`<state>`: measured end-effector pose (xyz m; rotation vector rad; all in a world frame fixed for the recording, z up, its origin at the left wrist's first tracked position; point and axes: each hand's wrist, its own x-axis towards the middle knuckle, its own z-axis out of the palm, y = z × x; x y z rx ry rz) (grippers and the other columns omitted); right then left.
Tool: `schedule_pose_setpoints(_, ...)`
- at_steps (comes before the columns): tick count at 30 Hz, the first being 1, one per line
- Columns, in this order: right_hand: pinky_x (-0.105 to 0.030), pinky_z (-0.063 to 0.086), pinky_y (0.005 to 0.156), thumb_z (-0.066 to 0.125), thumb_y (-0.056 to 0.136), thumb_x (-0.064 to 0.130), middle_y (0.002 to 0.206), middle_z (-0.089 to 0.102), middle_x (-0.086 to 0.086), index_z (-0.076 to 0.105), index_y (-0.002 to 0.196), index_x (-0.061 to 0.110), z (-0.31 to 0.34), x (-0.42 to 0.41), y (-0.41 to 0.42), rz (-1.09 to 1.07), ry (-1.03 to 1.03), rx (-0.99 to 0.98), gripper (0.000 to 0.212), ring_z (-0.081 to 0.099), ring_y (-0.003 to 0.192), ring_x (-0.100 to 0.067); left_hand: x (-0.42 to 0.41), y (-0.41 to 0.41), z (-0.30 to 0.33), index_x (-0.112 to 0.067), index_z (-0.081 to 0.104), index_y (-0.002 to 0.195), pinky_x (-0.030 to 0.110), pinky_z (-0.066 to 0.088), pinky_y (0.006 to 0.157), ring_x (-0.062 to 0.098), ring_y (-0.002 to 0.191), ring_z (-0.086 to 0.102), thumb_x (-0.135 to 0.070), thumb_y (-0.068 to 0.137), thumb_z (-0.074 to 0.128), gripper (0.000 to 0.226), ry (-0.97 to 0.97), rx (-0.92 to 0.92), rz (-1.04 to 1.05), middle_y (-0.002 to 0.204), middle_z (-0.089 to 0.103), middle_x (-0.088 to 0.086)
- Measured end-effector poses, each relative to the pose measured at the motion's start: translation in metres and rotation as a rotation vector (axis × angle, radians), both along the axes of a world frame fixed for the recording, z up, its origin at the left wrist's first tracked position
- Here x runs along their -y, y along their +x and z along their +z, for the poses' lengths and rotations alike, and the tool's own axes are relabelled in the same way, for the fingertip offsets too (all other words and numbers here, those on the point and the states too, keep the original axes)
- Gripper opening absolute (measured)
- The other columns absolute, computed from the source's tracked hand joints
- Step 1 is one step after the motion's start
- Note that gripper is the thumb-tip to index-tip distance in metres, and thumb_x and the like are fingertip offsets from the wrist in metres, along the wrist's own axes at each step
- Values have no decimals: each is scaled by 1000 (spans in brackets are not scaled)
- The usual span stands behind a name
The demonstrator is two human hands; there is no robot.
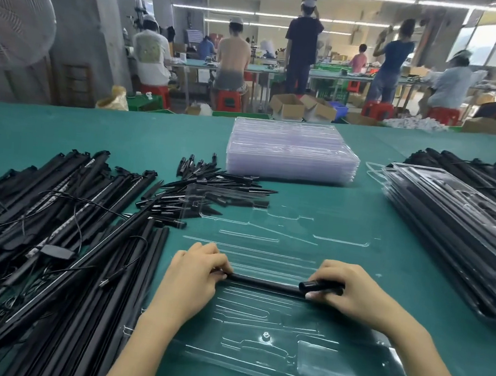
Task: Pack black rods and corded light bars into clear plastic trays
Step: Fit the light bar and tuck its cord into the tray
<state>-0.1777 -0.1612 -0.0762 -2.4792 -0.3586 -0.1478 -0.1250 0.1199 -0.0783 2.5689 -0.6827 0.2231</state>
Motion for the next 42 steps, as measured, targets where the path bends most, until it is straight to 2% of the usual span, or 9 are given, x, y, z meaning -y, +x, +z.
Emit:
schedule_pose_setpoints(8,-18,34,60,75,80,24,72,51,2,54,66,11,-4,-4,3,-13,28,-71,29,44,63,-4,33,-25,-3,-22,47,95,22,32,73,16,99,49,-29,99,39,11,195,109,120,102,52,-5)
schedule_pose_setpoints(15,-17,34,58,76,80,27,67,49,8,45,59,31,0,-9,1,-48,11,-53,38,44,61,-4,59,-30,-12,-14,45,111,22,36,64,29,120,50,-22,101,39,14,443,114,195,116,56,5)
schedule_pose_setpoints(17,-17,34,59,75,81,21,69,53,9,52,62,30,4,-5,1,-33,-35,-31,31,46,63,-4,54,-34,-7,-13,49,104,22,36,65,21,104,56,-28,97,49,16,367,152,190,105,60,3)
schedule_pose_setpoints(20,-21,34,63,70,81,9,71,58,11,64,74,20,7,3,1,-34,-136,-7,14,49,67,-1,43,-35,-3,-19,59,62,23,43,49,12,53,57,-27,54,91,34,273,249,53,57,57,-5)
schedule_pose_setpoints(22,-21,34,61,76,78,17,68,56,12,66,74,19,7,6,-1,-23,-122,-2,11,50,67,-2,40,-30,-5,-22,59,53,22,42,46,11,44,52,-21,44,95,38,228,277,44,49,52,-10)
schedule_pose_setpoints(25,-16,38,60,83,71,35,71,57,12,69,77,18,7,4,-2,-3,-82,1,23,53,70,-5,38,-24,-5,-24,62,56,23,44,47,10,48,53,-19,51,94,32,176,269,49,54,55,-11)
schedule_pose_setpoints(30,-13,35,61,77,78,31,73,57,11,69,79,16,7,7,-2,3,-122,20,17,52,73,-3,41,-23,-6,-26,71,64,24,44,50,10,55,56,-23,62,89,18,32,262,9,63,59,-12)
schedule_pose_setpoints(35,-15,38,63,76,80,28,76,62,10,70,82,21,8,10,-4,-26,-111,-27,9,54,73,-5,41,-19,-16,-20,67,112,22,42,72,14,92,53,-18,97,52,21,-11,185,-46,99,59,-5)
schedule_pose_setpoints(42,-14,36,63,74,80,14,77,57,12,66,74,24,7,9,-3,-41,-70,-18,15,51,74,-5,40,-16,-16,-24,69,113,27,46,75,17,90,54,-8,94,55,28,32,226,-60,87,66,-6)
